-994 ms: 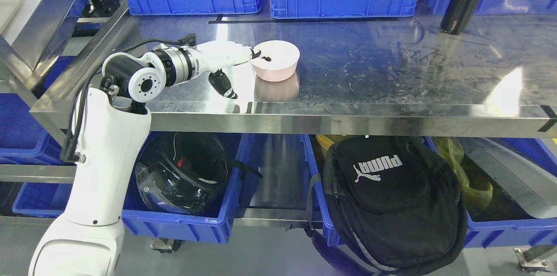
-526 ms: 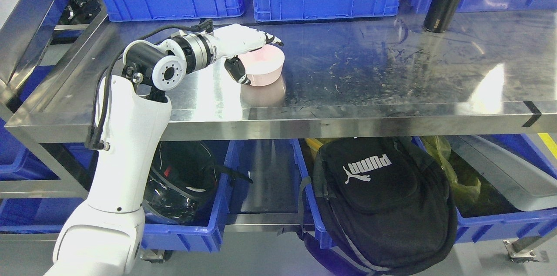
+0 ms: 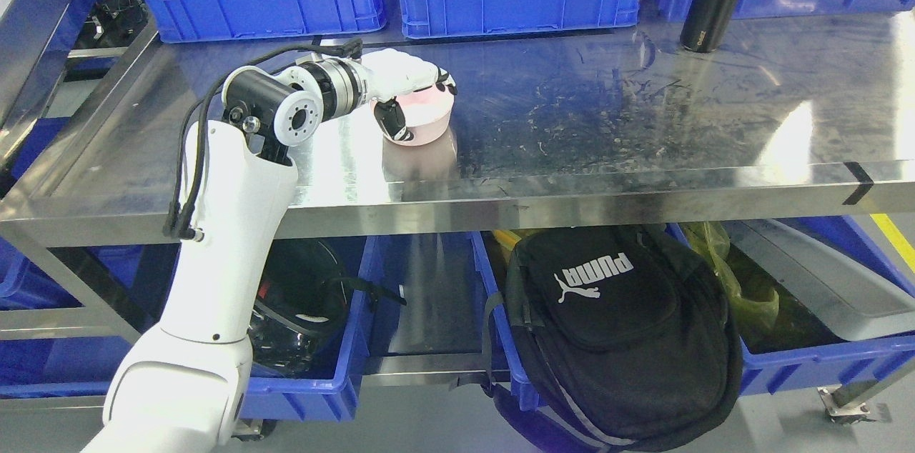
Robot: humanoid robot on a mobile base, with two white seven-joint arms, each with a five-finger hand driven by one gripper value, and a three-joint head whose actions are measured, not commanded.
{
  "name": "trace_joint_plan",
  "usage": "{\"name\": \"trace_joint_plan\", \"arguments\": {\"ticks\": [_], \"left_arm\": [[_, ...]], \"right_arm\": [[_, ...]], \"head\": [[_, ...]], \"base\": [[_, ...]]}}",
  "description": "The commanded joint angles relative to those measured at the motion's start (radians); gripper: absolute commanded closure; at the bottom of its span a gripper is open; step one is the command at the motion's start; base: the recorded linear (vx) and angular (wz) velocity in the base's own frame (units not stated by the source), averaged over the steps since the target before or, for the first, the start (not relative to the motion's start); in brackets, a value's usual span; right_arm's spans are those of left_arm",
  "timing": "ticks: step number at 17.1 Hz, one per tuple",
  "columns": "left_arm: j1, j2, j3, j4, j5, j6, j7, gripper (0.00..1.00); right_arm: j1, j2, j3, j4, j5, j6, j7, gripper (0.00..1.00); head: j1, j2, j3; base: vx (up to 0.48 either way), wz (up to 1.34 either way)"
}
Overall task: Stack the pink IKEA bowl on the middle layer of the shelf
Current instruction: 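Close the left hand fingers around the pink bowl's rim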
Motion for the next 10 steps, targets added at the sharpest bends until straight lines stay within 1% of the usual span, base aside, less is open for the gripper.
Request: {"name": "trace_joint_plan", "arguments": {"ticks": [1, 4, 10], "left_arm": [[-0.005, -0.011, -0.002, 0.059, -0.038, -0.002, -0.014, 0.36], [-0.019, -0.014, -0.002, 0.097, -0.038, -0.012, -0.007, 0.36], [-0.052, -0.025, -0.011, 0.169, -0.038, -0.018, 0.005, 0.41]], "right_arm": [[0.023, -0.017, 0.000, -0.017, 0.000, 0.001, 0.000, 0.00], [0.023, -0.017, 0.000, -0.017, 0.000, 0.001, 0.000, 0.00], [0.023, -0.017, 0.000, -0.017, 0.000, 0.001, 0.000, 0.00]], "head": [[0.0000, 0.000, 0.000], [0.0000, 0.000, 0.000], [0.0000, 0.000, 0.000]], "base": [[0.000, 0.00], [0.000, 0.00], [0.000, 0.00]]}}
